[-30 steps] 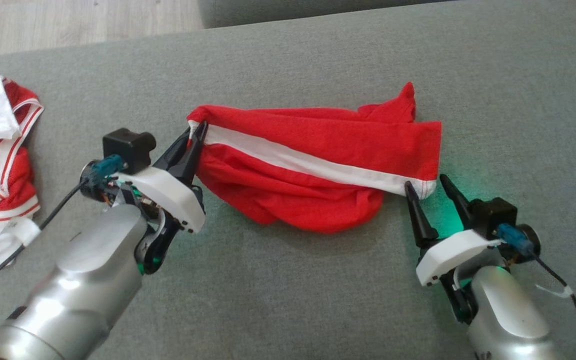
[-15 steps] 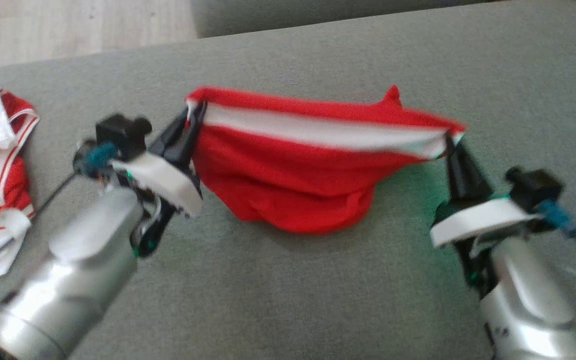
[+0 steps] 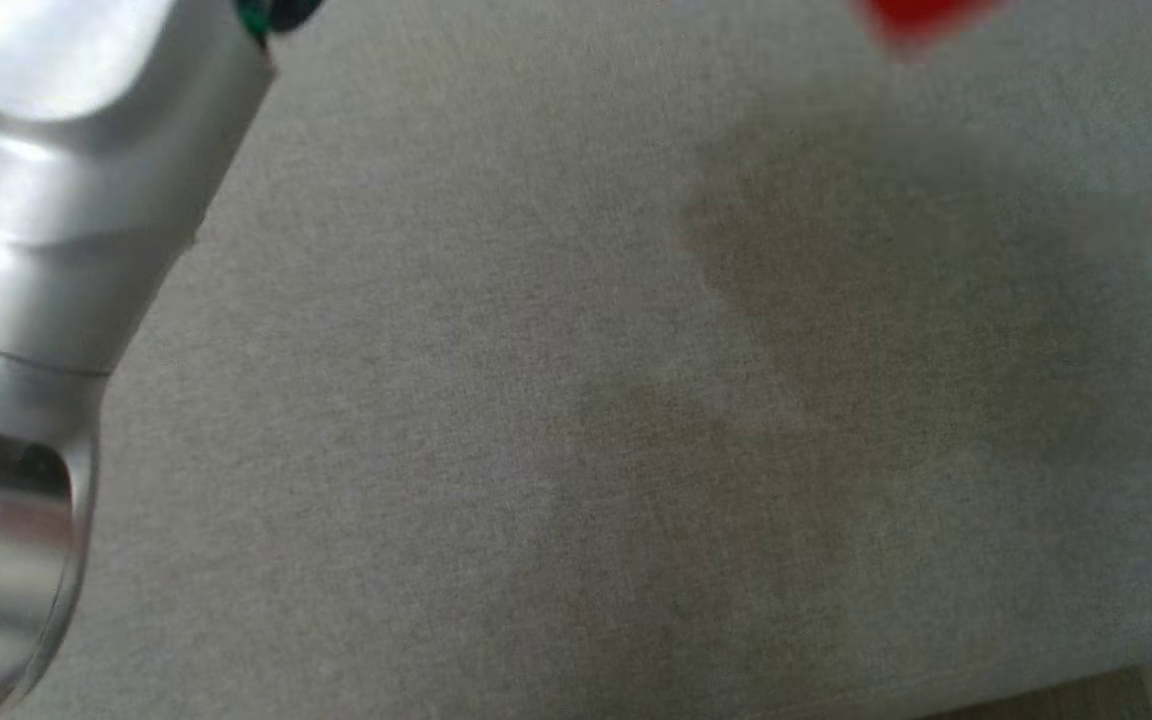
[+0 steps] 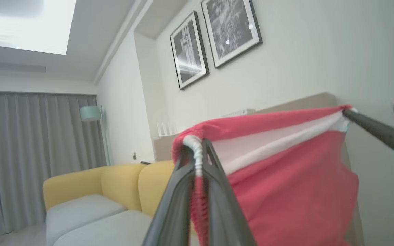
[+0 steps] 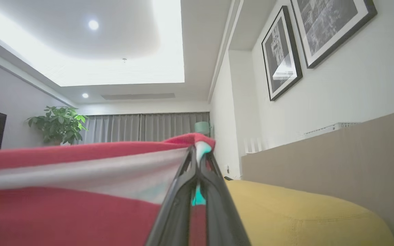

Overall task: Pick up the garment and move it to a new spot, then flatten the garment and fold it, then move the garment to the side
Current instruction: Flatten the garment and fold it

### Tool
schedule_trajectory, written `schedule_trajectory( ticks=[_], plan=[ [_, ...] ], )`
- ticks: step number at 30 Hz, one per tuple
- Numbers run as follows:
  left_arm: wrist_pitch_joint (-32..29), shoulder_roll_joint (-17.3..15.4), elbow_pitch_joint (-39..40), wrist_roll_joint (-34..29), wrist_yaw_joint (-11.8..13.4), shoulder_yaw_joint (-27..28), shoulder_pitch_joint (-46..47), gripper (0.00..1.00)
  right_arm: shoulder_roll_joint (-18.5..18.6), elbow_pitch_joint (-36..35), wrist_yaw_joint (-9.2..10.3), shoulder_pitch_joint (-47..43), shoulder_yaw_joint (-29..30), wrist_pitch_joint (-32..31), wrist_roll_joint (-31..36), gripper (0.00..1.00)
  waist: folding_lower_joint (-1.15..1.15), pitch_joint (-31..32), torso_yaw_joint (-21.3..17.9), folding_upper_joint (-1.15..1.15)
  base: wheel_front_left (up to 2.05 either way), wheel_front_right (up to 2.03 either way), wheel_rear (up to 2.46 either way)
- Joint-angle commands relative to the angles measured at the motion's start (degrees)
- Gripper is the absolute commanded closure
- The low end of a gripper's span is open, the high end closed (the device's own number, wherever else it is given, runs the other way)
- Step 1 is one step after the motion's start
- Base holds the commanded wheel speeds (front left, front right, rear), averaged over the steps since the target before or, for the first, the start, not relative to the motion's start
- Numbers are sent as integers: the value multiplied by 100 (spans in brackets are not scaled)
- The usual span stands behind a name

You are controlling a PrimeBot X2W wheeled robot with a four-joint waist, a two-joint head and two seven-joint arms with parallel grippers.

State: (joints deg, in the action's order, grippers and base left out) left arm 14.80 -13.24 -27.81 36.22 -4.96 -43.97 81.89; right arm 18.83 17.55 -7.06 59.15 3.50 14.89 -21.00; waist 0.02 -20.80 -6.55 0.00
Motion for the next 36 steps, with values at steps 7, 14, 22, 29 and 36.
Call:
schedule_trajectory(
  ticks=[7,14,22,29,36],
  plan=[
    [18,-215,548,-2,-228,235,-1402,100,-55,-650,-43,-1277,-128,11,-81,100,-2,-52,-20,0,0,0,0],
    [19,-360,1171,-85,-250,304,-4146,100,-558,-1223,-43,-3638,-66,11,-363,100,-2,292,-94,0,0,0,0],
    [19,-356,1832,-387,-252,576,-7022,100,-346,-2190,-43,-6159,-42,11,-822,100,-2,761,-55,0,0,0,0],
    [19,25,2348,-373,-252,958,-7471,100,-84,-2879,-43,-6606,74,-576,-944,100,-2,726,127,0,0,0,0],
    [-123,683,1737,109,-252,868,-6310,100,392,-1758,-43,-4990,-411,-1434,-1026,100,-2,375,442,0,0,0,0]
  ],
)
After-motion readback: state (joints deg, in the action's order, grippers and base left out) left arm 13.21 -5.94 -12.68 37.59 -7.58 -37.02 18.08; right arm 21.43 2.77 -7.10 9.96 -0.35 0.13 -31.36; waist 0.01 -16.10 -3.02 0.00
